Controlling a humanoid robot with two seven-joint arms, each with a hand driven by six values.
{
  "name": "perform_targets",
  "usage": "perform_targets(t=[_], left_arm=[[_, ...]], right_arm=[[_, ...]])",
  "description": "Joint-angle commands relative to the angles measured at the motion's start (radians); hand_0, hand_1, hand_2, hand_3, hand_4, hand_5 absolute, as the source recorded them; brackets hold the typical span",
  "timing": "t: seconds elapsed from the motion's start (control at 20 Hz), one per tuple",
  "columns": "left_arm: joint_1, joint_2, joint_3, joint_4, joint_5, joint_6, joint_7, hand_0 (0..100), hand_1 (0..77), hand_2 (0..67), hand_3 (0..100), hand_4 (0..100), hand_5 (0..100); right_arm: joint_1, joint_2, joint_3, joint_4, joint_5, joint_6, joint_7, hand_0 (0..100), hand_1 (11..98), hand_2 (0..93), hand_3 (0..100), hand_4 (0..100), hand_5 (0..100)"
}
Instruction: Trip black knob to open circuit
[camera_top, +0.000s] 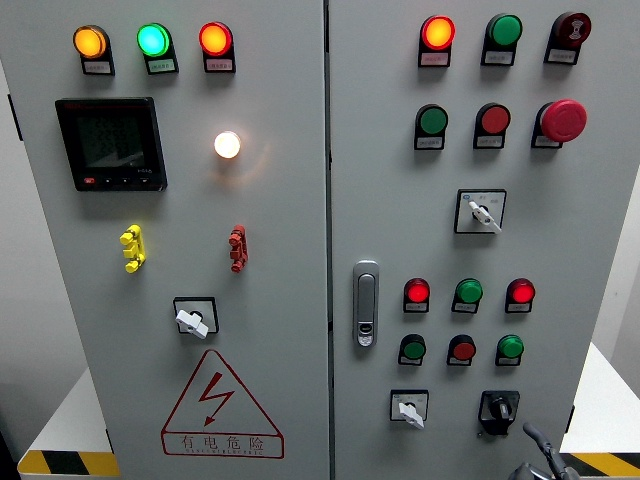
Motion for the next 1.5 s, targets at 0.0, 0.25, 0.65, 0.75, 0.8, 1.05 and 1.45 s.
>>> perform_targets(t=[0.0, 0.25, 0.65, 0.75, 0.8, 1.05, 1.45], left_arm=[[0.000, 0.000, 0.000, 0.000, 0.000, 0.000, 0.000, 0, 0.0, 19.4, 26, 10, 9], [0.000, 0.000, 0.000, 0.000, 0.000, 0.000, 0.000, 0, 0.0, 19.4, 26, 10, 9], [-0.001, 0.000, 0.000, 0.000, 0.000, 0.000, 0.000, 0, 0.0, 19.4, 26, 10, 9], [-0.001, 0.000, 0.000, 0.000, 0.000, 0.000, 0.000, 0, 0.0, 19.4, 26, 10, 9], [0.000, 0.000, 0.000, 0.000, 0.000, 0.000, 0.000, 0, 0.0, 19.4, 26, 10, 9], [0.000, 0.000, 0.000, 0.000, 0.000, 0.000, 0.000, 0, 0.0, 19.5, 26, 10, 9], [0.000, 0.000, 0.000, 0.000, 0.000, 0.000, 0.000, 0, 0.0, 19.4, 26, 10, 9]], right_arm=[[0.000, 0.0000, -0.003, 0.004, 0.013, 0.000, -0.005, 100, 85.6, 0.0, 84, 91, 100], [0.000, 0.0000, -0.026, 0.007, 0.019, 0.001, -0.010, 100, 84.5, 0.0, 84, 91, 100], [0.000, 0.0000, -0.048, -0.002, 0.050, 0.004, -0.022, 100, 81.7, 0.0, 84, 91, 100], [0.009, 0.0000, -0.048, -0.014, 0.050, 0.012, -0.021, 100, 81.5, 0.0, 84, 91, 100], [0.018, 0.0000, -0.048, -0.016, 0.051, 0.012, -0.022, 100, 81.3, 0.0, 84, 91, 100], [0.043, 0.0031, -0.043, -0.036, 0.050, 0.007, -0.021, 100, 80.6, 0.0, 84, 91, 100], [0.042, 0.0031, -0.048, -0.028, 0.051, 0.007, -0.025, 100, 79.3, 0.0, 85, 91, 100]])
